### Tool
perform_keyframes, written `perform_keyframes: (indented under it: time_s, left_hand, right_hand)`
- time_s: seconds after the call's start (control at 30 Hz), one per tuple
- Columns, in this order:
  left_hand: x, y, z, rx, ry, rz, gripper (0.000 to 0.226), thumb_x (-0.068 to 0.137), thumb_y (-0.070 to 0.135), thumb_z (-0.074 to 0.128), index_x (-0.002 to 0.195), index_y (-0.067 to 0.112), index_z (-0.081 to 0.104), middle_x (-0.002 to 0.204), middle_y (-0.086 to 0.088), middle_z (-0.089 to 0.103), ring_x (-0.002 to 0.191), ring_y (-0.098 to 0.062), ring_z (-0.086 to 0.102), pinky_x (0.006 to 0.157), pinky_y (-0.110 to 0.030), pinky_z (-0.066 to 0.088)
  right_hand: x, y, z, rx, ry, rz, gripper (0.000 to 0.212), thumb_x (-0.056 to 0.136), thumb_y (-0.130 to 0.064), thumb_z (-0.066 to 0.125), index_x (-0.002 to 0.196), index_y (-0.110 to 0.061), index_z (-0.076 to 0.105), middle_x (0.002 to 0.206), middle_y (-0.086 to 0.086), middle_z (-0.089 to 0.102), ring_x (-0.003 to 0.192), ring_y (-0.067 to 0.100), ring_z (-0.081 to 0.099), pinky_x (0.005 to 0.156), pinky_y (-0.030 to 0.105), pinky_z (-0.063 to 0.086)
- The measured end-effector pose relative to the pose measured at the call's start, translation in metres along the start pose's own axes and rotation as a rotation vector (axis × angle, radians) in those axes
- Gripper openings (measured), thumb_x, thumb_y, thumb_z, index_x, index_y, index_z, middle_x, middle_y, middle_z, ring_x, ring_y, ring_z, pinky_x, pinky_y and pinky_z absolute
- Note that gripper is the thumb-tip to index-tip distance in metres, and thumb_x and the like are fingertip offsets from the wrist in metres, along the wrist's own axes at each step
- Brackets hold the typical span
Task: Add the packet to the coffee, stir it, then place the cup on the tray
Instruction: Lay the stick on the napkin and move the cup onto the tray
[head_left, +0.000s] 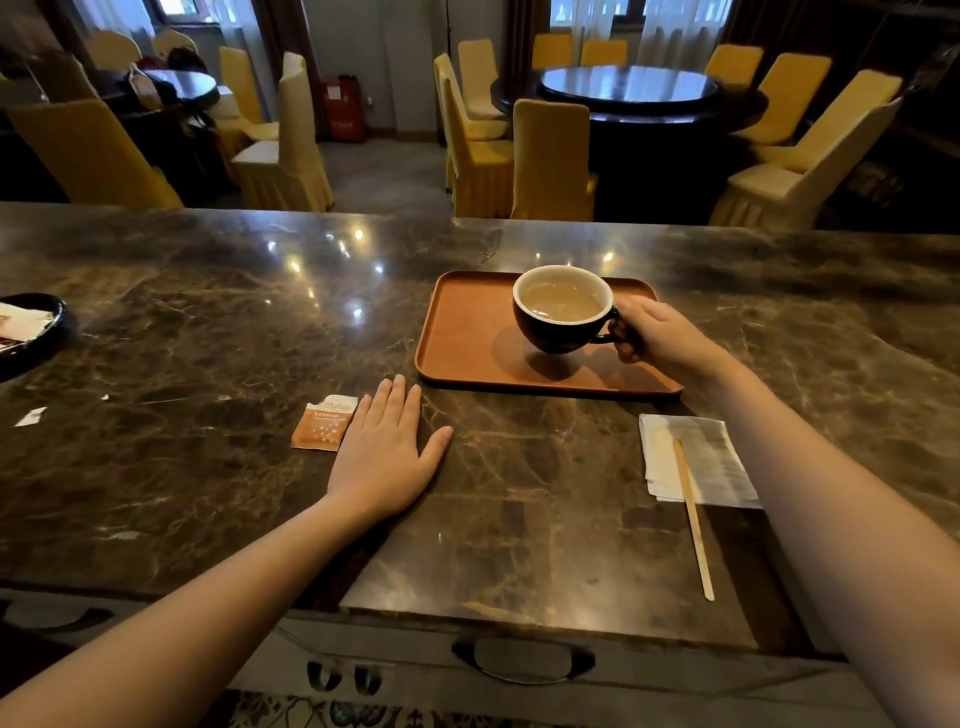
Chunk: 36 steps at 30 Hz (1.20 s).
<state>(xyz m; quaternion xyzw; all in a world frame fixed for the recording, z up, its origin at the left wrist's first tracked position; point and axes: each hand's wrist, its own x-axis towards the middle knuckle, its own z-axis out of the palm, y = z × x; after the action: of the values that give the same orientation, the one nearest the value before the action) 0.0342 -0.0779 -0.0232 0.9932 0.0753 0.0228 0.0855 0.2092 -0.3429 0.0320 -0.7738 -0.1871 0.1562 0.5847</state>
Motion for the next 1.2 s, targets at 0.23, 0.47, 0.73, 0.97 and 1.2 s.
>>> perform_keyframes:
  time_s: [0.23,0.47,0.73,0.97,1.2]
  left_hand:
    - [0.0,-0.001,0.002,0.004,0.015,-0.002,0.077,0.087,0.063,0.011,0.147,0.015,0.006,0.158,-0.006,0.001,0.145,-0.016,-0.004,0.116,-0.032,-0.003]
    - [0.0,0.0,0.003,0.009,0.042,-0.011,0.088,0.075,0.066,-0.003,0.147,0.015,0.006,0.158,-0.006,0.001,0.145,-0.016,-0.004,0.114,-0.03,-0.005]
    - [-0.001,0.0,0.002,0.003,0.048,-0.006,0.086,0.076,0.065,-0.002,0.147,0.016,0.005,0.158,-0.005,0.0,0.145,-0.014,-0.006,0.113,-0.029,-0.008]
    - [0.0,-0.001,0.002,-0.001,0.036,-0.004,0.086,0.076,0.066,-0.002,0.147,0.018,0.004,0.158,-0.004,-0.002,0.144,-0.014,-0.007,0.113,-0.029,-0.009]
    - [0.0,-0.001,0.001,0.001,0.031,-0.008,0.087,0.075,0.067,-0.003,0.147,0.018,0.004,0.158,-0.004,-0.002,0.144,-0.013,-0.007,0.112,-0.028,-0.009]
  right_hand:
    - [0.016,0.006,0.001,0.018,-0.028,0.039,0.029,0.097,-0.033,0.037,0.099,-0.008,0.052,0.071,0.003,0.041,0.058,0.011,0.038,0.051,0.016,0.037]
    - [0.027,0.003,0.006,0.008,-0.046,0.039,0.028,0.095,-0.035,0.038,0.095,-0.01,0.049,0.07,0.002,0.042,0.057,0.01,0.038,0.056,0.024,0.036]
    - [0.034,0.004,0.009,0.002,-0.037,0.047,0.03,0.095,-0.038,0.039,0.091,-0.01,0.049,0.07,0.001,0.043,0.057,0.009,0.04,0.053,0.018,0.038]
    - [0.033,0.004,0.008,-0.109,-0.016,0.022,0.037,0.096,-0.036,0.036,0.094,-0.002,0.051,0.073,0.006,0.046,0.059,0.013,0.043,0.054,0.017,0.042]
    - [0.029,-0.001,0.007,-0.387,0.07,-0.043,0.021,0.094,-0.028,0.045,0.102,-0.011,0.054,0.086,-0.004,0.059,0.078,0.009,0.057,0.06,0.016,0.044]
